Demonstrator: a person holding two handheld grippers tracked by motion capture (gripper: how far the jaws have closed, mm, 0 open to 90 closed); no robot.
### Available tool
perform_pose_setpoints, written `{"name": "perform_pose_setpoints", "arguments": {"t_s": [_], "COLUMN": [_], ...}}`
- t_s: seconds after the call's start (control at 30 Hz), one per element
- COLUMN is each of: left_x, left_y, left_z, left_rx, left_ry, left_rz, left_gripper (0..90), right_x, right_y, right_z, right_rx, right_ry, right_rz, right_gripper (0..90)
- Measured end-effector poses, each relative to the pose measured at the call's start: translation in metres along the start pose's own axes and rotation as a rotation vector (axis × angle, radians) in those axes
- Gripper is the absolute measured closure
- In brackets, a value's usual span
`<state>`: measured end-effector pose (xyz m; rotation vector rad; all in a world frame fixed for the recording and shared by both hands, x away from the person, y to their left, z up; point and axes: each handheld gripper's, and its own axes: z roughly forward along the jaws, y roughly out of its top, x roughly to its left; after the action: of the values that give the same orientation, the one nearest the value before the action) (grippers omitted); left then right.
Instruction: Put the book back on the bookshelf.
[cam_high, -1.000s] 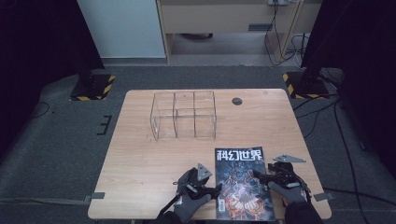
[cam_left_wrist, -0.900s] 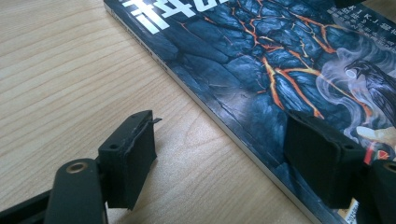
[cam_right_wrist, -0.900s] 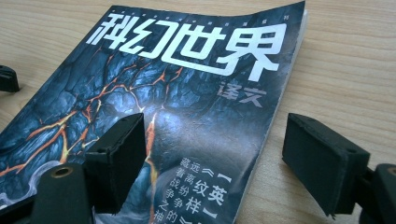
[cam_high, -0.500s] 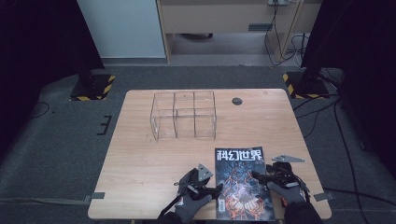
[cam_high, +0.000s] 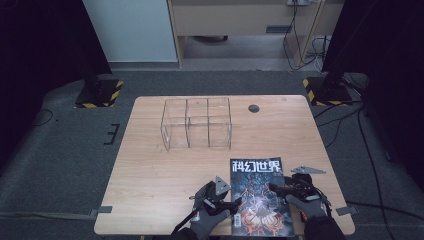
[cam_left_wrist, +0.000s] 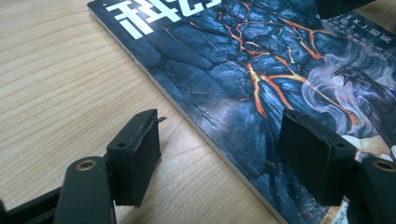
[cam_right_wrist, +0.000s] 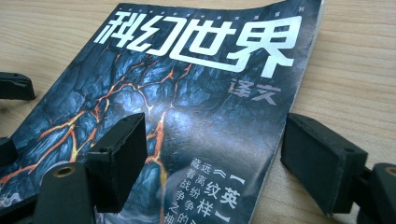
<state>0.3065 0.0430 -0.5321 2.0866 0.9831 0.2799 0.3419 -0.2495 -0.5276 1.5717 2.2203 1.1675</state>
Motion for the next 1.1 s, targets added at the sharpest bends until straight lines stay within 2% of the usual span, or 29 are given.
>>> {"name": "perform_pose_setpoints", "arguments": {"t_s": [0.3, 0.37, 0.57, 0.93, 1.1], "left_x": [-0.0047, -0.0050, -0.0071, -0.0071, -0.0074], "left_y": [0.0017, 0.0016, 0.0012, 0.0020, 0.0014], "left_z": [0.0046, 0.0049, 0.0058, 0.0058, 0.0059], "left_rx": [-0.007, -0.009, -0.014, -0.009, -0.014], "left_ry": [-0.029, -0.035, -0.047, -0.052, -0.051], "left_rz": [0.024, 0.026, 0.036, 0.031, 0.030], "left_gripper": [28.6, 29.0, 29.3, 29.5, 29.4], "right_x": [-0.0005, -0.0002, -0.0013, -0.0011, -0.0034], "right_y": [-0.0008, -0.0009, -0.0011, -0.0014, -0.0009], "right_z": [0.0001, -0.0004, -0.0005, -0.0007, -0.0023], "right_rx": [-0.012, -0.010, -0.018, -0.025, -0.036], "right_ry": [0.001, 0.005, 0.006, 0.006, 0.012], "right_rz": [0.006, 0.027, 0.039, 0.063, 0.095], "right_gripper": [22.6, 22.9, 23.4, 24.0, 27.6]}}
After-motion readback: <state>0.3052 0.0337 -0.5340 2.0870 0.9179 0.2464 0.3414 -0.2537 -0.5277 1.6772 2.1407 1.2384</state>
